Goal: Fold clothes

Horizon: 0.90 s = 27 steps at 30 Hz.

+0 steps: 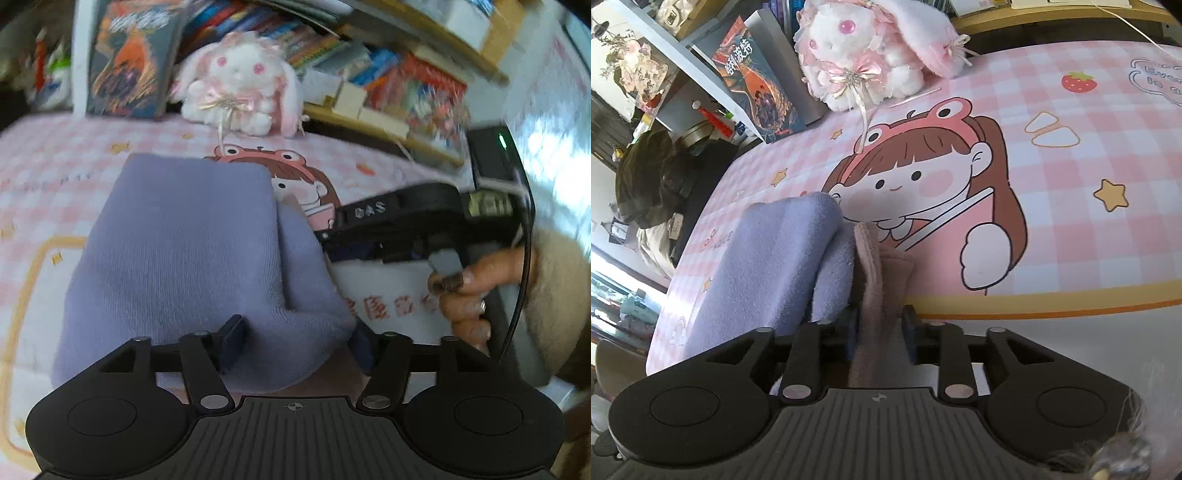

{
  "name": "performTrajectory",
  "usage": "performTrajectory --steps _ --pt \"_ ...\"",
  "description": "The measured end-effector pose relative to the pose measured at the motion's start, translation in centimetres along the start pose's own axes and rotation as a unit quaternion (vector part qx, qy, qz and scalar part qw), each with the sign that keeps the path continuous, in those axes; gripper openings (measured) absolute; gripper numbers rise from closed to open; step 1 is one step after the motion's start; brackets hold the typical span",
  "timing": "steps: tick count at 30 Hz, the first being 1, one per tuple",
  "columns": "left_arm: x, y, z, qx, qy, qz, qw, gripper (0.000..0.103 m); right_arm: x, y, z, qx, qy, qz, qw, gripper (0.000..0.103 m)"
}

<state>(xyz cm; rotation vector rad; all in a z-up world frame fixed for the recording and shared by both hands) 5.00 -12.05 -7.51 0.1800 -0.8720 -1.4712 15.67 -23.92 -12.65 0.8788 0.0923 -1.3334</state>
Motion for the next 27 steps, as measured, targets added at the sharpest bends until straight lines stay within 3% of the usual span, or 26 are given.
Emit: performTrajectory --steps 4,7,8,11,12,13,16,18,19,21,23,27 --pt "0.3 0.5 2.5 0.037 -0.025 0.044 0.9981 0.066 -0.6 0.5 1.3 0.002 0.033 -0.009 0.999 0.031" --pt "-1.1 1.9 5.0 0.088 -0.056 0.091 0.9904 0.070 -1.0 0.8 2.3 0.003 0.057 -0.016 0.998 0.033" --pt "-1.8 2.5 5.6 0.106 -0.055 0.107 0.9871 0.070 -1.2 0.9 2.6 0.003 0.065 -0.018 0.998 0.033" --pt "-4.4 3.1 5.6 0.127 0.008 0.126 0.9838 0.063 -1.7 0.7 2.4 -0.017 0.084 -0.032 0.996 0.040" --pt "-4.8 3.0 5.2 0.125 0.025 0.119 0.9847 0.051 -2.0 0.4 1.8 -0.033 0.088 -0.040 0.995 0.041" --pt "-4.7 2.7 4.4 0.111 0.032 0.106 0.9877 0.048 -2.2 0.1 1.2 -0.046 0.091 -0.047 0.994 0.043" --pt "-3.7 1.1 2.0 0.061 0.046 0.060 0.9953 0.046 -2.3 0.0 -0.6 -0.050 0.081 -0.059 0.994 0.041" --pt "-3.6 0.2 1.2 0.047 0.055 0.050 0.9961 0.046 -2.9 0.3 -0.8 -0.039 0.075 -0.055 0.995 0.021" --pt "-3.7 0.0 1.0 0.044 0.058 0.051 0.9960 0.046 -4.0 0.5 -0.2 -0.027 0.082 -0.026 0.996 0.015" --pt "-3.9 -0.2 1.5 0.045 0.054 0.058 0.9958 0.047 -6.3 0.8 1.4 -0.001 0.100 0.037 0.994 0.012" --pt "-4.2 -0.2 1.8 0.041 0.054 0.060 0.9959 0.048 -8.3 0.5 3.8 0.030 0.129 0.102 0.986 0.006" --pt "-4.4 -1.0 1.5 0.031 0.057 0.055 0.9964 0.050 -5.4 -1.3 3.3 0.007 0.058 0.106 0.993 0.006"
Point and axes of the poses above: each gripper's, at about its wrist camera, not at the fingertips, and z roughly against the way its jaws point, x to its right, y to its top, the point moved 9 cm from there along -z, roughly the way its jaws point, and after that the axes turned 6 degrees about z, right-handed, at the moved point
